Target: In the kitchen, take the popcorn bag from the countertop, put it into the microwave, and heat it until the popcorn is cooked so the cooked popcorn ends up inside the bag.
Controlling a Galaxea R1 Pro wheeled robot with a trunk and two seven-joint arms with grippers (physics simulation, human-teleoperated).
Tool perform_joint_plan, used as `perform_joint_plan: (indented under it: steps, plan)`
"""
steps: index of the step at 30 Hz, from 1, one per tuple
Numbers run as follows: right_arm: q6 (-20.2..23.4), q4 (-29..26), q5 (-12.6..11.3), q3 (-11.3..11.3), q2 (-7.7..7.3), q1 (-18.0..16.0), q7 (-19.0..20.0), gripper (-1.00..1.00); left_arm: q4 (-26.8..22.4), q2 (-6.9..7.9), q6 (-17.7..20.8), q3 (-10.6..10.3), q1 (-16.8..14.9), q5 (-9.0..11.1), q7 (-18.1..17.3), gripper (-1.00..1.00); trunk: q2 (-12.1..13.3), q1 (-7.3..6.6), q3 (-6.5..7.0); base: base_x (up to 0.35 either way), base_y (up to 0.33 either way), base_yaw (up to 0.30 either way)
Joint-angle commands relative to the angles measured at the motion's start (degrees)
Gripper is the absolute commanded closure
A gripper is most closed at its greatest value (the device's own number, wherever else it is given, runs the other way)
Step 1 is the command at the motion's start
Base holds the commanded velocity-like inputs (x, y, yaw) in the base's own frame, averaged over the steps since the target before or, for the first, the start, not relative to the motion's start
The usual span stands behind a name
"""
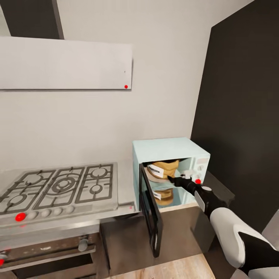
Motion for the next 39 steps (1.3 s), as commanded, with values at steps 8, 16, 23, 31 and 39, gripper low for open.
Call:
perform_joint_plan:
  steps: [8, 16, 23, 31, 39]
  plan:
    - [3.9, -2.9, 1.0, -0.4, -0.06, 0.0, 0.4, -1.0, -0.1, -0.1, -0.1, 0.4, 0.0, -0.1, 0.0, -1.0, -0.1, 0.0, -0.08, -0.332, 0.0, 0.0]
    - [9.8, -0.6, 0.6, -0.4, -1.79, 0.0, 0.4, -1.0, -0.1, -0.18, -0.2, 0.2, 0.0, -0.6, -0.1, -1.0, -0.1, 0.0, -0.08, -0.332, 0.0, 0.0]
    - [9.7, 20.5, 5.3, -0.2, -8.77, 1.1, -1.0, -1.0, -0.2, -0.08, -0.2, -0.3, 0.0, -1.0, -0.1, -1.0, -0.1, 0.0, -0.08, -0.14, 0.0, 0.0]
    - [6.7, 21.7, 15.0, -0.3, -8.91, 23.9, -11.2, -1.0, -0.3, -0.01, -0.2, -0.3, 0.0, -1.0, -0.2, -1.0, -0.1, 0.0, -0.08, -0.001, 0.0, 0.0]
    - [-0.2, 21.8, 16.1, -0.2, -8.82, 35.3, -16.3, -1.0, -0.2, -0.06, -0.2, 0.2, 0.0, -0.4, -0.1, -1.0, -0.1, 0.0, -0.08, 0.0, 0.0, 0.0]
